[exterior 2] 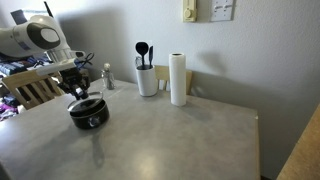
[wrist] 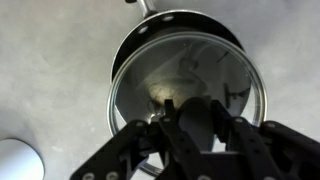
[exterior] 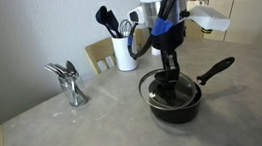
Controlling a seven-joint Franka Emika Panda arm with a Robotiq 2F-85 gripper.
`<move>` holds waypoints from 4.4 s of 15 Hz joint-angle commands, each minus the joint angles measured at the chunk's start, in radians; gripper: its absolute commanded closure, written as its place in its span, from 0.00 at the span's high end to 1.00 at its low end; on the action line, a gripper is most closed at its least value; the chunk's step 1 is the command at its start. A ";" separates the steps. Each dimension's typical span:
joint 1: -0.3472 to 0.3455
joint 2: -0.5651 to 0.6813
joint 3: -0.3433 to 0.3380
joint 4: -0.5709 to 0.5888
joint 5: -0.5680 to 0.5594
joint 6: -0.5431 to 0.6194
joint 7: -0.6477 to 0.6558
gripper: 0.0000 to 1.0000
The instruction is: Put the glass lid on top of the black pot
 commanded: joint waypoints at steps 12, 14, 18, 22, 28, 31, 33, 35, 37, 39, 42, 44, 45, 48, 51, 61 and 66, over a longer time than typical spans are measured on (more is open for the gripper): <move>-0.006 -0.099 -0.002 -0.161 0.005 0.158 0.004 0.39; -0.004 -0.090 0.001 -0.150 0.002 0.152 -0.005 0.14; -0.026 -0.085 0.015 -0.147 0.055 0.151 -0.078 0.14; -0.053 -0.087 0.020 -0.134 0.131 0.127 -0.187 0.14; -0.093 -0.085 -0.001 -0.130 0.148 0.108 -0.247 0.14; -0.102 -0.074 0.003 -0.130 0.148 0.108 -0.253 0.14; -0.100 -0.066 0.008 -0.129 0.149 0.110 -0.253 0.14; -0.097 -0.061 0.016 -0.127 0.155 0.105 -0.257 0.14; -0.092 -0.058 0.020 -0.125 0.152 0.095 -0.252 0.14; -0.090 -0.057 0.024 -0.125 0.150 0.088 -0.249 0.14; -0.094 -0.054 0.027 -0.133 0.161 0.105 -0.246 0.14; -0.096 -0.054 0.023 -0.141 0.165 0.124 -0.237 0.14; -0.100 -0.053 0.024 -0.147 0.179 0.141 -0.236 0.14; -0.102 -0.045 0.023 -0.160 0.209 0.183 -0.218 0.14; -0.090 -0.040 0.009 -0.165 0.185 0.198 -0.175 0.14; 0.002 -0.226 -0.028 -0.174 -0.099 -0.127 0.110 1.00; -0.010 -0.323 -0.006 -0.174 -0.035 -0.173 0.053 1.00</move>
